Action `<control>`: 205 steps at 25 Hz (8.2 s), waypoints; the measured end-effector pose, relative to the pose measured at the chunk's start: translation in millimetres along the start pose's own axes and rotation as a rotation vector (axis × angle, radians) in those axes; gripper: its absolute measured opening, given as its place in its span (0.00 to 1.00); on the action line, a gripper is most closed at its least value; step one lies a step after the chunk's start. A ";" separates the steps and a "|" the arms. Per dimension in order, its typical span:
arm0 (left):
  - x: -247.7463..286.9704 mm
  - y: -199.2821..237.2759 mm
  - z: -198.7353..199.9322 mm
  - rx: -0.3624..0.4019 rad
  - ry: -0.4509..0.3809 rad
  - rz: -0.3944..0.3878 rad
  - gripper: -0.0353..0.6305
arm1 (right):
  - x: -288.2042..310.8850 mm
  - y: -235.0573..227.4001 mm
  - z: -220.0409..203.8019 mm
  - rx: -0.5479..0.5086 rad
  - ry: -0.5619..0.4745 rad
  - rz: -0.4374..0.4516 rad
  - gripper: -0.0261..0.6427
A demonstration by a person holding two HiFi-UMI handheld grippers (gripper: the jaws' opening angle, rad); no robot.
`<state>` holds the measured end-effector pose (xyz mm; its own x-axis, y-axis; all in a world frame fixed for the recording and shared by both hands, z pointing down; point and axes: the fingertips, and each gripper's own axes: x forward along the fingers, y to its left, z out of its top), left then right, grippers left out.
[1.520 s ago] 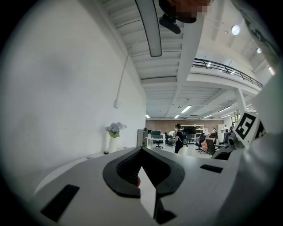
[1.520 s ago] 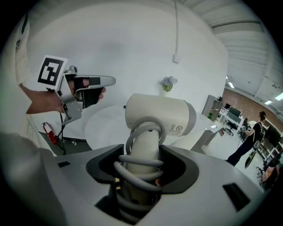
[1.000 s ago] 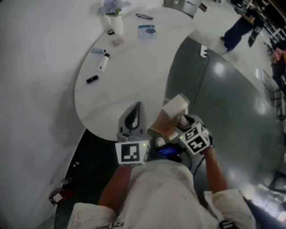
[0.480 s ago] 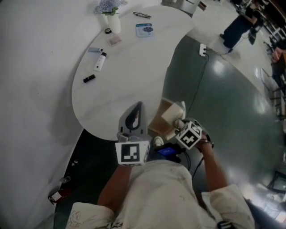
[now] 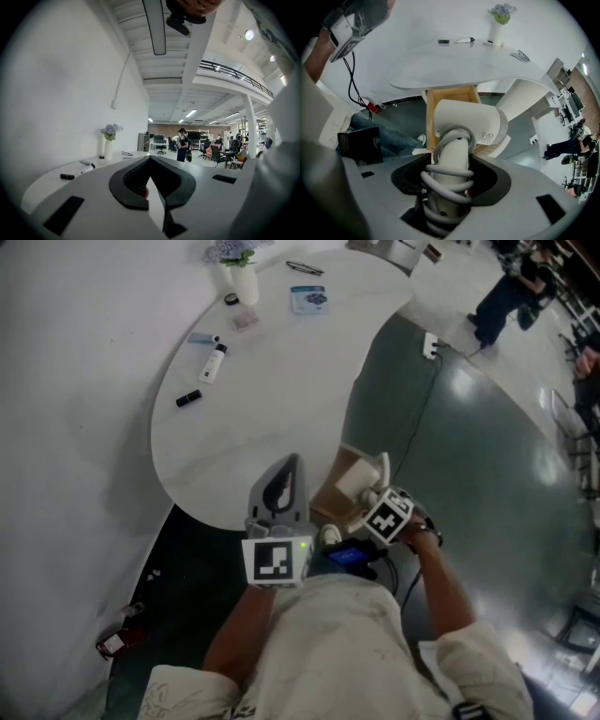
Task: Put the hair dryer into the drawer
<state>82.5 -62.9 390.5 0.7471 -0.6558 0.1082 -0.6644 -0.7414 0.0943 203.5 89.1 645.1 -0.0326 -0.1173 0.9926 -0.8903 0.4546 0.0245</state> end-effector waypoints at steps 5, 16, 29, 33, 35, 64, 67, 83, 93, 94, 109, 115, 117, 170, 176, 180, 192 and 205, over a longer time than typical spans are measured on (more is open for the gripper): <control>-2.9 3.0 0.5 0.009 -0.002 0.018 0.06 | 12.0 -2.0 4.4 -0.004 0.099 0.024 0.42; -11.5 16.5 1.8 -0.007 -0.006 0.068 0.06 | 38.6 1.7 35.6 -0.107 0.159 0.046 0.42; -22.2 33.5 -0.2 -0.012 -0.007 0.126 0.06 | 68.8 6.2 67.4 -0.167 0.077 0.043 0.42; -25.1 35.0 -2.5 -0.012 0.001 0.134 0.06 | 76.4 6.9 73.7 -0.164 0.057 0.033 0.42; -27.1 34.6 -3.2 -0.013 0.004 0.137 0.06 | 79.7 8.4 72.2 -0.160 0.061 0.031 0.42; -34.0 44.0 -22.9 -0.005 0.065 0.190 0.06 | 109.8 25.3 122.5 -0.179 -0.143 0.062 0.42; -33.9 43.6 -22.3 -0.004 0.062 0.192 0.06 | 107.5 23.8 130.5 -0.149 -0.194 0.053 0.42; -35.4 47.7 -34.1 0.014 0.118 0.226 0.06 | 136.7 7.8 122.8 -0.032 -0.262 0.061 0.42; -37.6 52.1 -39.9 0.026 0.155 0.252 0.06 | 158.1 1.7 123.4 0.040 -0.262 0.118 0.42; -38.1 52.3 -40.9 0.030 0.160 0.253 0.06 | 159.4 3.7 124.2 0.039 -0.266 0.133 0.42; -40.2 53.3 -50.0 0.033 0.199 0.271 0.06 | 167.8 18.1 118.0 0.021 -0.235 0.235 0.43; -39.6 53.8 -49.7 0.044 0.195 0.262 0.06 | 161.3 13.4 123.9 -0.007 -0.267 0.210 0.46; -38.9 53.7 -49.8 0.030 0.191 0.262 0.06 | 158.6 12.3 122.3 -0.024 -0.259 0.208 0.47; -7.4 42.6 -24.0 -0.018 0.048 0.065 0.06 | -191.3 -47.0 132.7 0.273 -1.023 -0.201 0.31; -9.5 55.5 -13.9 -0.027 0.022 0.089 0.06 | -220.5 -37.9 147.6 0.286 -1.140 -0.269 0.05; -14.3 61.4 -6.4 -0.021 0.017 0.103 0.06 | -236.2 -29.2 160.8 0.269 -1.187 -0.278 0.05; -41.3 99.9 8.8 0.003 -0.029 0.222 0.06 | -257.8 -2.7 218.5 0.168 -1.306 -0.287 0.05; -76.4 140.5 19.7 0.031 -0.077 0.353 0.06 | -271.1 35.0 269.9 0.072 -1.413 -0.278 0.05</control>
<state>-67.5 -119.7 376.0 0.4719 -0.8800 0.0540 -0.8817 -0.4707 0.0341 58.6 -101.5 344.6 -0.2334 -0.9723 0.0095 -0.9616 0.2322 0.1460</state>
